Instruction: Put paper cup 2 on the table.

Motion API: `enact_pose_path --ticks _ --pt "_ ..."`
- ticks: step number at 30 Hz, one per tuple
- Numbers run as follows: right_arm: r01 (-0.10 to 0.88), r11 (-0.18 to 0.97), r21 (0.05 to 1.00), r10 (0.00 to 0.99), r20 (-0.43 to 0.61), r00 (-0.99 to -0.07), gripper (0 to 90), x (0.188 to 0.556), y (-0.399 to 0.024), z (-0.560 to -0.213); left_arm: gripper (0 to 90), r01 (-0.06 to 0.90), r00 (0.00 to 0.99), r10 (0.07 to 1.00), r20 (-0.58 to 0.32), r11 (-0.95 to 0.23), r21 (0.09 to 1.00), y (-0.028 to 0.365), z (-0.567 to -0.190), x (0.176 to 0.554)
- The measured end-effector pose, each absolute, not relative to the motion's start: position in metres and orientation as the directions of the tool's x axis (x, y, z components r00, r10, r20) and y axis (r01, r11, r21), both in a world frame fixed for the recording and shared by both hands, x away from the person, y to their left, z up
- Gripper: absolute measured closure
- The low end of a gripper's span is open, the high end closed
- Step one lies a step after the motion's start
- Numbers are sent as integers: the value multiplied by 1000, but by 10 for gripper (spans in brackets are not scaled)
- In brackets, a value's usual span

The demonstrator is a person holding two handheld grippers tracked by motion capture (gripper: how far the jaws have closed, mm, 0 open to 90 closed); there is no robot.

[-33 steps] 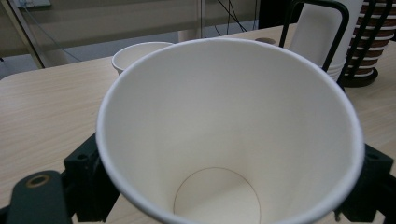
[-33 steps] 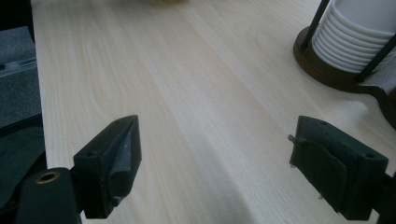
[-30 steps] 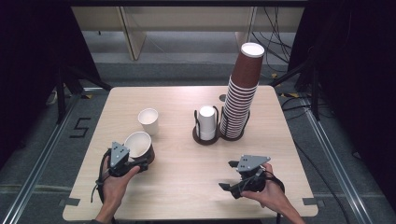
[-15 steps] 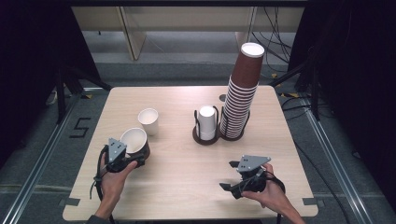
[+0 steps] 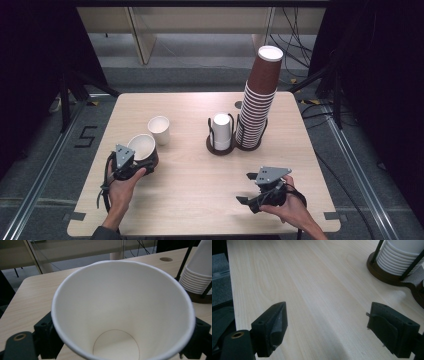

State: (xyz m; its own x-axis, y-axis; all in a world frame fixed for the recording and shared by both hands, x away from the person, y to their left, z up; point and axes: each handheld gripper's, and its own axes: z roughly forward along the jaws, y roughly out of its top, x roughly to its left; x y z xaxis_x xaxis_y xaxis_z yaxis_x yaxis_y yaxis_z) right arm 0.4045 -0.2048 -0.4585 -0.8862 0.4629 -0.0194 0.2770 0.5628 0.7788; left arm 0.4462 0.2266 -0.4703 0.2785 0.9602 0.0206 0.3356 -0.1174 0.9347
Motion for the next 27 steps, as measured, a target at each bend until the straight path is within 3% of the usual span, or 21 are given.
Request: enact_pose_path --ticks 19,27 --pt "285 566 774 457 -6 -890 170 403 -204 -460 125 391 233 972 4 -98 915 232 -479 474" --pt "286 572 769 451 -4 -893 169 403 -204 -461 116 371 239 971 3 -94 924 231 -483 482"
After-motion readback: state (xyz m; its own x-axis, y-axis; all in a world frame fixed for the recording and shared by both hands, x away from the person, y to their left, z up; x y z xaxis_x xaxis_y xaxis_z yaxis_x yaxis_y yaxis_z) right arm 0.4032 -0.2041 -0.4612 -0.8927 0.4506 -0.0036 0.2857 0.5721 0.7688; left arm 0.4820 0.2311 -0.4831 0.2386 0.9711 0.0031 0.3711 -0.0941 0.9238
